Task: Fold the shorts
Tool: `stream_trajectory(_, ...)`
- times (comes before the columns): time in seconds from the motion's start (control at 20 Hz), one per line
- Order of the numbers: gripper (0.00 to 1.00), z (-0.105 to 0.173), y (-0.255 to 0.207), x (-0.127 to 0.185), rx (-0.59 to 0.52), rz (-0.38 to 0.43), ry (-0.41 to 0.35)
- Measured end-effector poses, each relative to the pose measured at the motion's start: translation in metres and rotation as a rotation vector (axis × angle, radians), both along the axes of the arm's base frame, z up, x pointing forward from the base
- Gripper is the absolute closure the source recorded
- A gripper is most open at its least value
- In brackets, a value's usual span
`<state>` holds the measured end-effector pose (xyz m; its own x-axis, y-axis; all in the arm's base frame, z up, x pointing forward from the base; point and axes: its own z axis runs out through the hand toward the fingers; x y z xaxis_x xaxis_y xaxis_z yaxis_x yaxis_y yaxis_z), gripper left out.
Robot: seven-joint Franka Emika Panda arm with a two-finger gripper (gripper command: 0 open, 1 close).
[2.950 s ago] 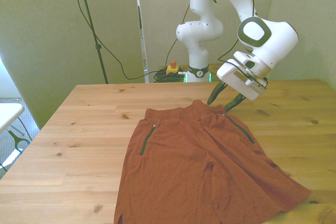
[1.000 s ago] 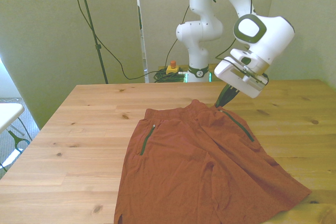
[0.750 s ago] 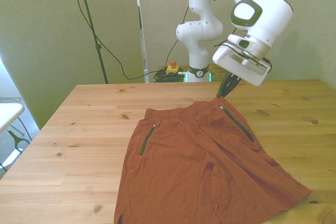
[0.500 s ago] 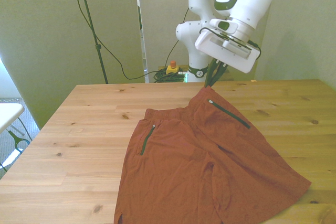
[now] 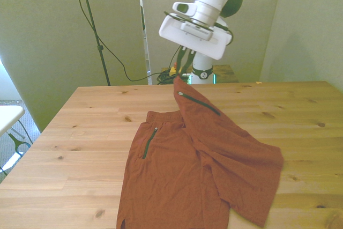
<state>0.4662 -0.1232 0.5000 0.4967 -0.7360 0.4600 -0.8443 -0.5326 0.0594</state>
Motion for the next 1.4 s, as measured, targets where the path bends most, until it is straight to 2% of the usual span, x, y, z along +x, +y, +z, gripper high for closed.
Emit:
stream_trajectory(0.1, 1.0, -0.017, -0.026, -0.004, 0.012, -0.032, 0.02)
stream_trajectory(0.2, 1.0, -0.047, -0.052, -0.005, 0.031, -0.058, 0.041)
stream_trajectory(0.25, 0.0, -0.065, -0.066, -0.005, 0.042, -0.072, 0.05)
stream_trajectory(0.4, 0.0, -0.115, -0.097, 0.001, 0.08, -0.11, 0.079)
stream_trajectory(0.55, 0.0, -0.139, -0.11, 0.01, 0.09, -0.127, 0.1)
stream_trajectory(0.85, 0.0, -0.137, -0.115, 0.012, 0.084, -0.131, 0.102)
stream_trajectory(1.0, 0.0, -0.12, -0.116, 0.007, 0.029, -0.117, 0.127)
stream_trajectory(1.1, 0.0, -0.098, -0.108, 0.006, -0.034, -0.076, 0.123)
stream_trajectory(1.25, 0.0, -0.072, -0.069, 0.017, -0.152, 0.057, 0.111)
stream_trajectory(1.4, 0.0, -0.075, -0.006, 0.036, -0.276, 0.2, 0.094)
